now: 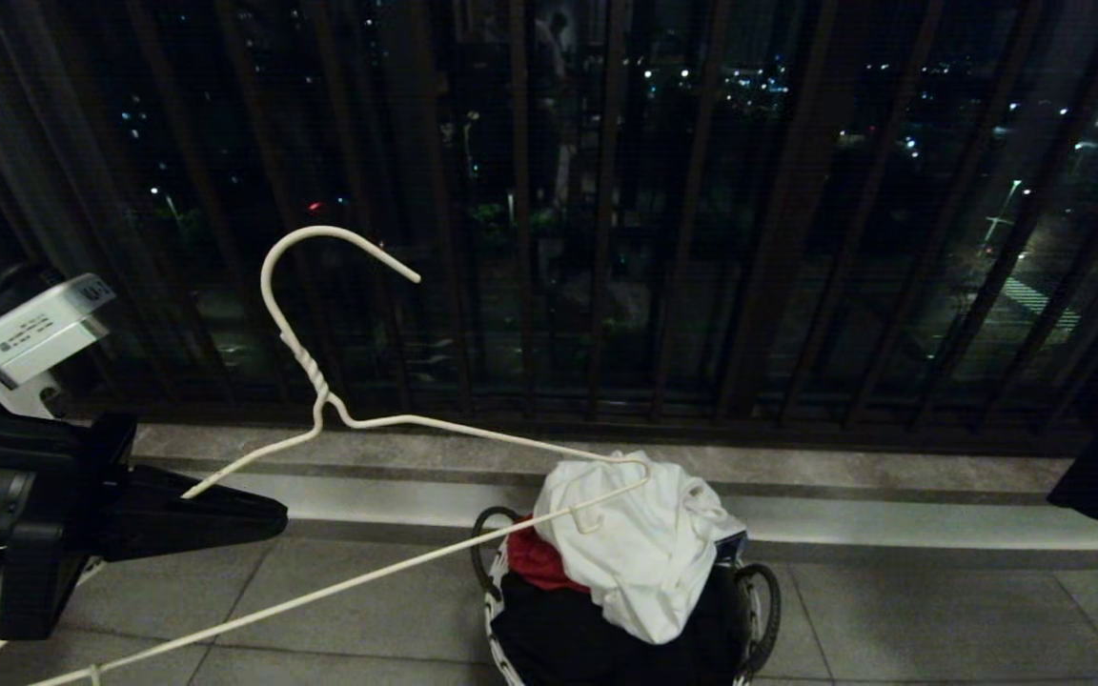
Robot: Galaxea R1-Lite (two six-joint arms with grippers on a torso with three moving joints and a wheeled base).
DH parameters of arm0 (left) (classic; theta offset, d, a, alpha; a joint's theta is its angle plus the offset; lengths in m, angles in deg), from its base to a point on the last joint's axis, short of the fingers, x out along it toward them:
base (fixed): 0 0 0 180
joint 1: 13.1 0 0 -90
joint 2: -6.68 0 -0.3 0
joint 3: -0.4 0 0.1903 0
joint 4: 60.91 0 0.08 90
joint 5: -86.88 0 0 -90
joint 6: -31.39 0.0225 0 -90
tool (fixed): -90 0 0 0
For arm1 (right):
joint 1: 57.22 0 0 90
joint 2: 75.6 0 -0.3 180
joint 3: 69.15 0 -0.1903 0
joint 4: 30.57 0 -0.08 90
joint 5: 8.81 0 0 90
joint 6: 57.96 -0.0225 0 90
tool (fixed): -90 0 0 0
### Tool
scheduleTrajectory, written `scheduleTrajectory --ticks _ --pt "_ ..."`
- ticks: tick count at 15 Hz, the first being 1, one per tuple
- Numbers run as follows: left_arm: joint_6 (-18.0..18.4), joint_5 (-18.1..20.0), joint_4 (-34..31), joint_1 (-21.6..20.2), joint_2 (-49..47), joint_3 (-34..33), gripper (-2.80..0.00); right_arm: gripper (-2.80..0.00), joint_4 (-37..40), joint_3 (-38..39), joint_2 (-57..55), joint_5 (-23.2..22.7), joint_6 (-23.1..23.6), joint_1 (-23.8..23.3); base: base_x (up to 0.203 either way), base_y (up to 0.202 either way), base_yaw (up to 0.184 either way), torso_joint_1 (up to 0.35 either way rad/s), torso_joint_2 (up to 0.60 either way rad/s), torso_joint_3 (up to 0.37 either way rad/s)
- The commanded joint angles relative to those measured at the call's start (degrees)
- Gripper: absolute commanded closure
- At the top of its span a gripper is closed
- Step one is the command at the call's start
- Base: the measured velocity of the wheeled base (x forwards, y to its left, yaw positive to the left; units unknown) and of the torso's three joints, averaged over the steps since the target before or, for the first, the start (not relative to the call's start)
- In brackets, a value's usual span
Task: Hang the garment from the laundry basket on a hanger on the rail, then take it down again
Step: Pick up clothes from the basket
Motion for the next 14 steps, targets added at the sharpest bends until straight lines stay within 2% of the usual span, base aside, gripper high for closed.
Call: scheduleTrajectory --ticks 1,14 --pt "0.1 0.3 -0.2 0.1 1.2 0.0 0.0 0.0 0.0 0.0 -0.1 0.0 0.0 0.0 0.0 0.0 0.0 0.002 0.0 -0.193" --pt "0.1 0.4 -0.2 0.0 1.7 0.0 0.0 0.0 0.0 0.0 -0.1 -0.3 0.4 0.0 0.0 0.0 0.0 0.004 0.0 -0.193"
